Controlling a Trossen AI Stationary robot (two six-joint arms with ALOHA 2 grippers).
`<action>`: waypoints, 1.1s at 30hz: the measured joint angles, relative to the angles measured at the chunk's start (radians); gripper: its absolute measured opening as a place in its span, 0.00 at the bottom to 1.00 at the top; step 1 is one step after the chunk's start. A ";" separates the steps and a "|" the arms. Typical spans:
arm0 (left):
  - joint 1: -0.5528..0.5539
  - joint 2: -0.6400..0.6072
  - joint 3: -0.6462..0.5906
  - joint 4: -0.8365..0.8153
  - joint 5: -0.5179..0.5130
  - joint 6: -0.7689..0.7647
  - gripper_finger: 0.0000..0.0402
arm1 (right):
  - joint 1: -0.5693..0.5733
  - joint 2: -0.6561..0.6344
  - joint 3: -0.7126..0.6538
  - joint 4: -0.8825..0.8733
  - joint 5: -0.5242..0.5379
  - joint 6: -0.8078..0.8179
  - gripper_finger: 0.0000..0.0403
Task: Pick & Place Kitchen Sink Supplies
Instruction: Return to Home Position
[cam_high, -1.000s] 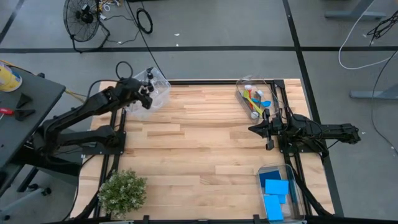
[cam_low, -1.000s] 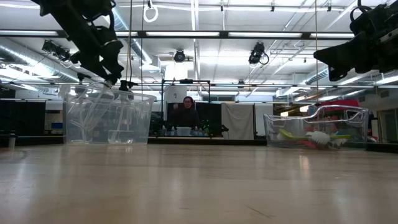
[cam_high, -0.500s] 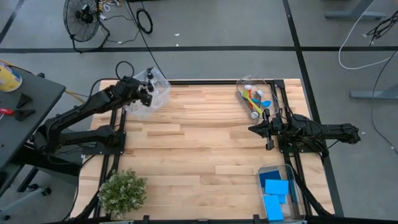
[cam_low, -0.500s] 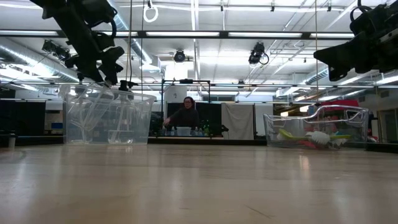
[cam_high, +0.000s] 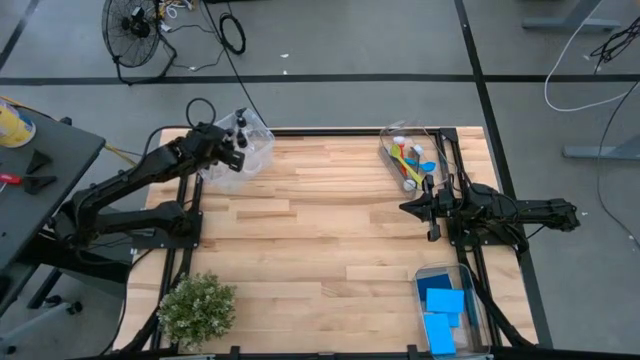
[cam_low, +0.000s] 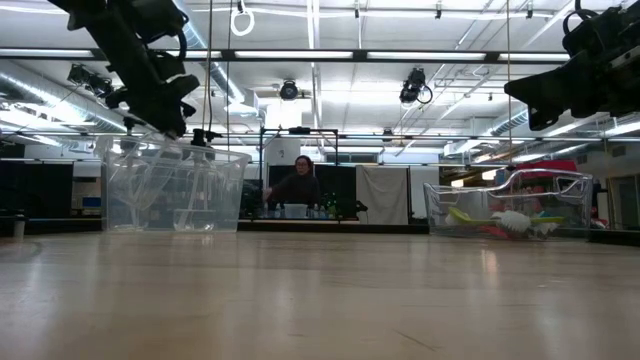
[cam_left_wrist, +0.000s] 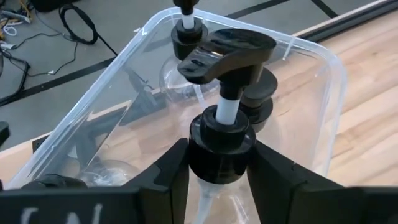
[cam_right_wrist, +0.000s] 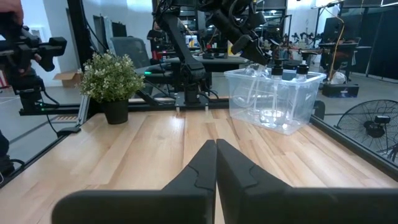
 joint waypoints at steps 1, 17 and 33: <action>0.000 -0.001 0.000 0.003 0.000 0.002 0.34 | 0.000 0.000 0.000 0.000 0.000 0.000 0.03; 0.000 -0.003 0.084 0.008 -0.016 0.003 0.34 | 0.000 0.000 0.000 0.000 0.000 0.000 0.03; -0.074 -0.124 0.084 -0.007 -0.075 -0.034 0.36 | 0.000 0.000 0.000 0.000 0.000 0.000 0.03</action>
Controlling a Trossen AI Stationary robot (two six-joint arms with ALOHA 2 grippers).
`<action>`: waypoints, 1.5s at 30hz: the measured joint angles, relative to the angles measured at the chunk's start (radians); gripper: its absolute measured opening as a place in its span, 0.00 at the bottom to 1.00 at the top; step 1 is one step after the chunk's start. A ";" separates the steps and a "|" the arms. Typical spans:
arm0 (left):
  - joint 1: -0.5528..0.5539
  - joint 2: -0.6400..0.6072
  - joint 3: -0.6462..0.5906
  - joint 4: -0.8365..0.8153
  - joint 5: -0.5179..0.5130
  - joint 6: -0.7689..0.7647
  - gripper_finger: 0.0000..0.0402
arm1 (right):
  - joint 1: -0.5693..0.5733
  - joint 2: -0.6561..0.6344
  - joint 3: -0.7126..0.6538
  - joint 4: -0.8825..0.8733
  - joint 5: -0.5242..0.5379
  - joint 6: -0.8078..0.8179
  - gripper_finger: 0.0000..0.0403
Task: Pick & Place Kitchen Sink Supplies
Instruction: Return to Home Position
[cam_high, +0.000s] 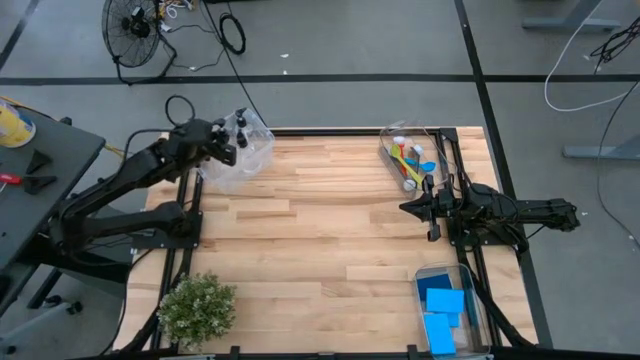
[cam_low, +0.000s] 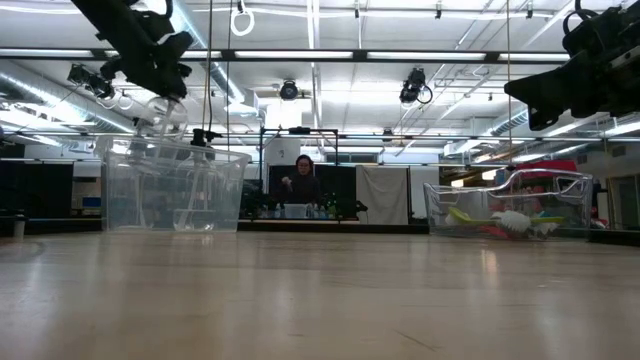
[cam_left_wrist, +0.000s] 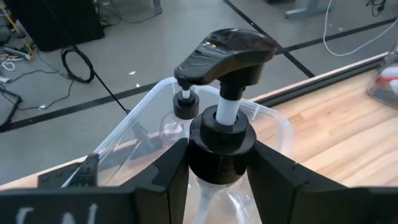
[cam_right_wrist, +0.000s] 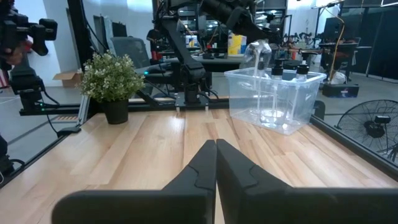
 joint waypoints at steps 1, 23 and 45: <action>-0.007 -0.009 0.000 -0.010 -0.008 -0.001 0.36 | 0.000 0.000 0.000 0.000 0.000 0.000 0.03; -0.097 -0.180 -0.388 0.355 -0.138 -0.022 0.41 | 0.000 0.000 0.000 0.000 0.000 0.000 0.03; -0.096 -0.219 -0.393 0.370 -0.058 -0.025 0.84 | 0.000 0.000 0.000 0.000 0.000 0.000 0.03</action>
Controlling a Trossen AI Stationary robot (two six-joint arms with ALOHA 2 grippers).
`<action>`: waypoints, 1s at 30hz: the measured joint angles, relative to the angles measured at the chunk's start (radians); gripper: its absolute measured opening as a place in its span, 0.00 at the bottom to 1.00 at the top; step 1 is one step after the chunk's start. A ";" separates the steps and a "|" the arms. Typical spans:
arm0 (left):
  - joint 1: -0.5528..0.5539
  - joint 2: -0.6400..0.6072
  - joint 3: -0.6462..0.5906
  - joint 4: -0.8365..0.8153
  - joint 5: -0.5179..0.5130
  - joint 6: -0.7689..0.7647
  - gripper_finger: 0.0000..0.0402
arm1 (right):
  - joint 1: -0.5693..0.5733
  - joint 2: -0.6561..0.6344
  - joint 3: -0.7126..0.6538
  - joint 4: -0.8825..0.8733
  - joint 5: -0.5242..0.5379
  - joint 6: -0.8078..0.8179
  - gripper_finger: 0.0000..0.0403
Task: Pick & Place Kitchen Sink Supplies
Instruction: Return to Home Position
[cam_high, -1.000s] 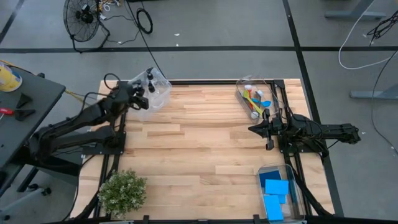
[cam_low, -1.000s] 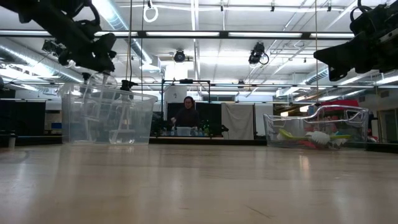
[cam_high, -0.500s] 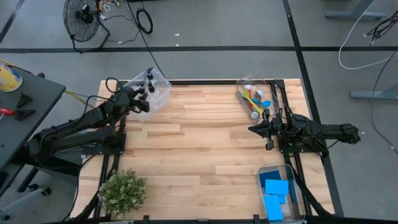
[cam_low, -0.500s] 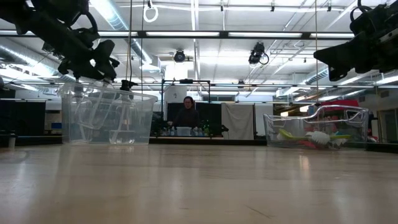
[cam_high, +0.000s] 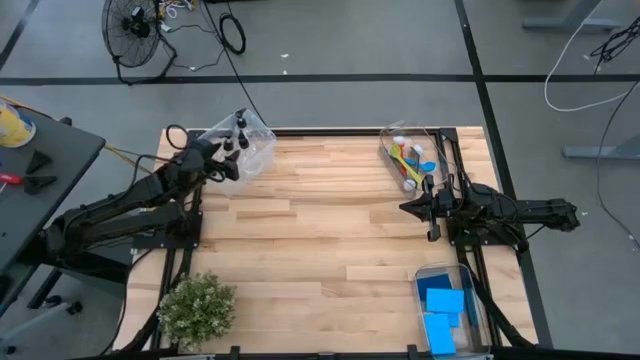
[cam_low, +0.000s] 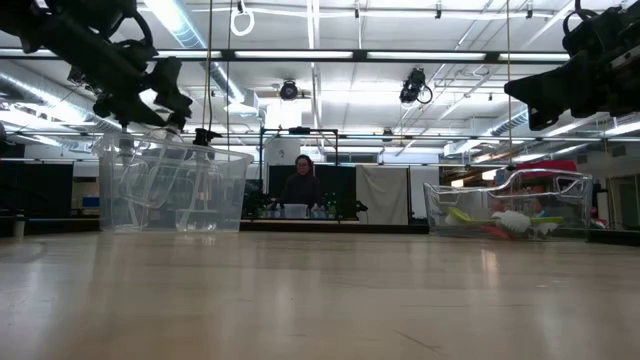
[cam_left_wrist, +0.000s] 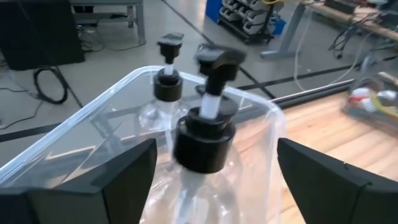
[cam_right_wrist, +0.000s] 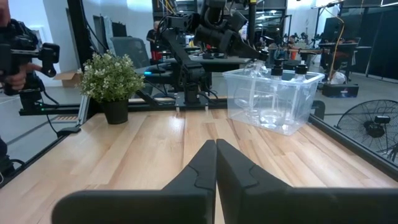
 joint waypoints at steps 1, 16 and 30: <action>0.001 0.000 0.000 -0.010 -0.009 0.000 0.82 | 0.000 0.000 0.000 0.000 0.000 0.000 0.03; 0.013 0.002 0.000 -0.008 -0.050 -0.038 0.51 | 0.000 0.000 0.000 0.000 0.000 0.000 0.03; 0.013 0.006 0.000 -0.002 -0.052 -0.034 0.73 | 0.000 0.000 0.000 0.000 0.000 0.000 0.03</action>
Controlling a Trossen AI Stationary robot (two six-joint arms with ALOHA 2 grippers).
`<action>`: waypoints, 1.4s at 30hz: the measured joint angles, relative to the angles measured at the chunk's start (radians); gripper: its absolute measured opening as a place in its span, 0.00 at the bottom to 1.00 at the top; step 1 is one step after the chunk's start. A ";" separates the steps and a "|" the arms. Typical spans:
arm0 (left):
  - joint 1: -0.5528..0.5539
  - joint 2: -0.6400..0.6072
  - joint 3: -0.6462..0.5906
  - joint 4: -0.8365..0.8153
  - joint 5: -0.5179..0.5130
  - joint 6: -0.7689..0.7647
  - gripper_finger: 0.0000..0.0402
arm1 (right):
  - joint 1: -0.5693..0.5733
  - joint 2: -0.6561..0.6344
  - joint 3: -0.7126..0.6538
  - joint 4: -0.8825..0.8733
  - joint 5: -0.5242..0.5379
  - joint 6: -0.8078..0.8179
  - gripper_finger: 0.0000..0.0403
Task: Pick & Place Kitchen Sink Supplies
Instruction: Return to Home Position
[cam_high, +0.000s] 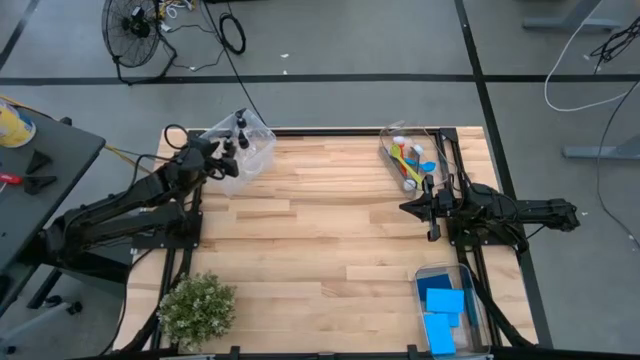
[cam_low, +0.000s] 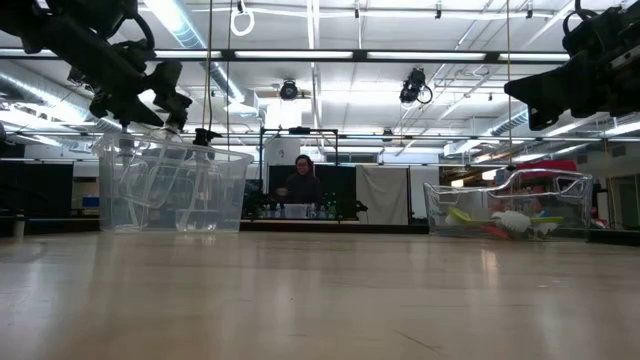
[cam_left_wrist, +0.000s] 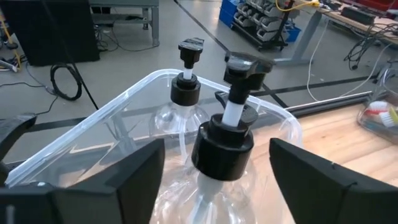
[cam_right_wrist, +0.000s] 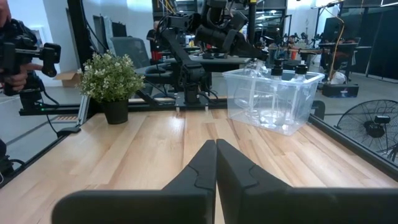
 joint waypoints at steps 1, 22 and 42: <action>0.000 0.004 0.000 0.008 0.000 0.000 0.74 | 0.000 0.000 0.000 0.000 0.000 0.000 0.03; 0.017 0.082 0.001 0.104 -0.042 0.019 0.45 | 0.000 0.000 0.000 0.000 0.000 0.000 0.03; -0.019 0.036 0.001 0.127 -0.071 0.061 0.34 | 0.000 0.000 0.000 0.000 0.000 0.000 0.03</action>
